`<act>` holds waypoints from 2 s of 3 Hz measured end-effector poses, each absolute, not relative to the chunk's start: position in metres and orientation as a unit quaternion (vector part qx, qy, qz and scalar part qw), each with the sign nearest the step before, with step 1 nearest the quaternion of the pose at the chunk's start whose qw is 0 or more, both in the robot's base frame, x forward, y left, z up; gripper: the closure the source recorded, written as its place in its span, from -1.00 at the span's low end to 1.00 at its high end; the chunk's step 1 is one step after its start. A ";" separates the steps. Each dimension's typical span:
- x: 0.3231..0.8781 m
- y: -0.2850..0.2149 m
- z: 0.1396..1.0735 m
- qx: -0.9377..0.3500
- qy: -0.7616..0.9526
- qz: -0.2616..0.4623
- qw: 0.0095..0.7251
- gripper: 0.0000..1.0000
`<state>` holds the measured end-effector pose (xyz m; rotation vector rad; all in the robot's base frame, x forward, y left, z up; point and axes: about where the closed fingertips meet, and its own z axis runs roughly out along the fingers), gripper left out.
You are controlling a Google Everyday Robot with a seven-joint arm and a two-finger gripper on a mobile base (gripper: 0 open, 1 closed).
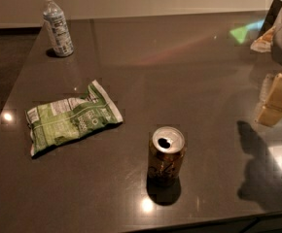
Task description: Knock orange can over
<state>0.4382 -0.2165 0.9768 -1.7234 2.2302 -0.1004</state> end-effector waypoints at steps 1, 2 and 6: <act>0.438 -0.216 0.977 -0.603 0.780 -0.035 0.161 -1.00; 0.430 -0.209 0.973 -0.605 0.775 -0.009 0.181 -1.00; 0.377 -0.106 0.930 -0.589 0.730 0.135 0.319 -1.00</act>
Offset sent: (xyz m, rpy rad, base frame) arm -0.0271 0.0199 -0.0150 0.2061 0.0152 0.0653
